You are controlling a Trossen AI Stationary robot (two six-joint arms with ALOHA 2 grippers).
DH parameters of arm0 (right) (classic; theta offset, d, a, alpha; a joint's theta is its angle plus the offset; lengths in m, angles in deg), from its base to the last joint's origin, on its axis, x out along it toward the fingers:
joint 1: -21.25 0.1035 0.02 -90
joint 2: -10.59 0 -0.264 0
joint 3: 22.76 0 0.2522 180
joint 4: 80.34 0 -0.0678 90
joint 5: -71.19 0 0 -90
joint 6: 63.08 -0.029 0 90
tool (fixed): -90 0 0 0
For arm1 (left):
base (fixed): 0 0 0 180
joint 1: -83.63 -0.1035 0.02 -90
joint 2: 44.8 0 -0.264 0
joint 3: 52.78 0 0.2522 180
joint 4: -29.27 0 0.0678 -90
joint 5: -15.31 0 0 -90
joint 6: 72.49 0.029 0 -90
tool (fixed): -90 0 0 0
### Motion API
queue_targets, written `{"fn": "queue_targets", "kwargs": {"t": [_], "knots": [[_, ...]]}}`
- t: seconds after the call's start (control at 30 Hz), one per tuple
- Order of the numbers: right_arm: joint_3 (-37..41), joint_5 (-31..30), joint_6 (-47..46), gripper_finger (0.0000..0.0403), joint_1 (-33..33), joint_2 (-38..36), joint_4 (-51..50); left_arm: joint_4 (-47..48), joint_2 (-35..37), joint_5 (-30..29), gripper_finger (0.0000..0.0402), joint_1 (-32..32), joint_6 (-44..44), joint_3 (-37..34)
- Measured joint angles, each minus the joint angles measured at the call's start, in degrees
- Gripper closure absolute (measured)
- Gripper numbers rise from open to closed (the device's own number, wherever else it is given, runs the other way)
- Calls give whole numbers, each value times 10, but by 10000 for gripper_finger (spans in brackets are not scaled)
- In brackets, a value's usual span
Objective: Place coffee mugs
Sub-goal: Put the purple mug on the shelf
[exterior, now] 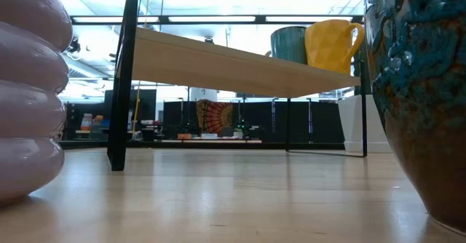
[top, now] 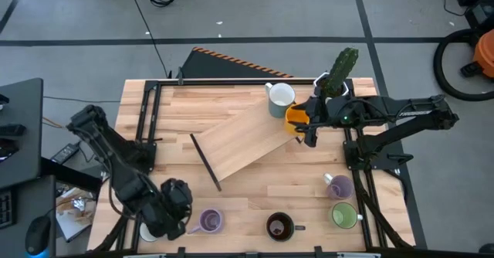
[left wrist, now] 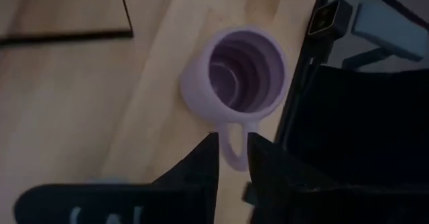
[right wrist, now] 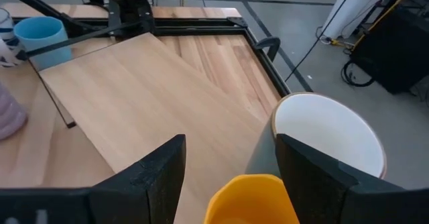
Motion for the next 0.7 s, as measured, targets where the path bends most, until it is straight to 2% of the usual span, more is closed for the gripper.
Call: {"fn": "queue_targets", "kwargs": {"t": [0.17, 0.3, 0.5, 0.7], "knots": [[0, 3, 0, 167, -10, 0, 0, -5, -34, 46, 277, -1, -65, 16], [0, 5, 6, 167, -17, 0, 0, -8, -50, 61, 238, -1, -124, 16], [0, 9, 28, 167, -27, 0, 16, -36, -69, 65, 190, -3, -122, 16], [0, 9, 30, 167, -28, 0, 18, -32, -99, 65, 186, -6, -113, 17]]}}
